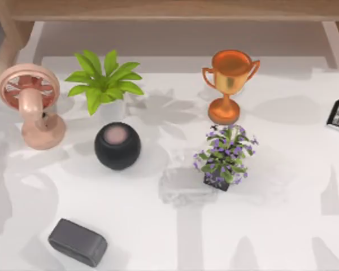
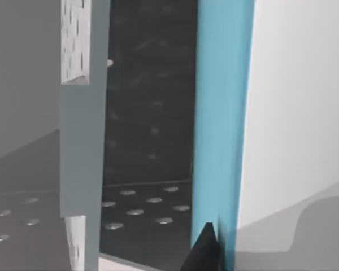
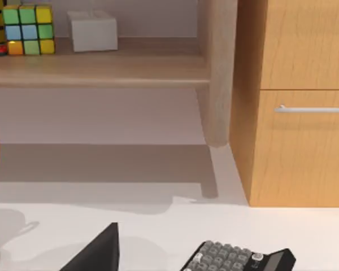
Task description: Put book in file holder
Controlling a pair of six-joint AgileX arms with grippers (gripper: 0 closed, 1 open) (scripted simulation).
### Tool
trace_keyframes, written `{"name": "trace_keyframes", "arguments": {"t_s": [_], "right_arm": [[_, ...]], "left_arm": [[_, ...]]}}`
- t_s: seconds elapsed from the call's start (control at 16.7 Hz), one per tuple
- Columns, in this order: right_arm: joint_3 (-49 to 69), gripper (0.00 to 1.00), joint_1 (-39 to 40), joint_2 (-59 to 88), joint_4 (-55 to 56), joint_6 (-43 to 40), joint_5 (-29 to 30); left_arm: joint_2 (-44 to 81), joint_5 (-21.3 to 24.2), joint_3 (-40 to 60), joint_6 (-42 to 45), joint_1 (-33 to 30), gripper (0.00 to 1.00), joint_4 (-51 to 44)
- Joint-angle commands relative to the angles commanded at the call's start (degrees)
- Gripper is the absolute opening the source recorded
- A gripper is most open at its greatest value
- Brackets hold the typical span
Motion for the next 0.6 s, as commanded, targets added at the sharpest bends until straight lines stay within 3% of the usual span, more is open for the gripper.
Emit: {"name": "trace_keyframes", "arguments": {"t_s": [0.24,0.6], "right_arm": [[0.00,1.00,0.00,0.00,0.00,0.00,0.00],[0.00,1.00,0.00,0.00,0.00,0.00,0.00]], "left_arm": [[6.89,0.80,2.49,3.38,-0.16,0.00,7.89],[7.50,0.80,2.49,3.68,-0.22,0.00,8.53]]}}
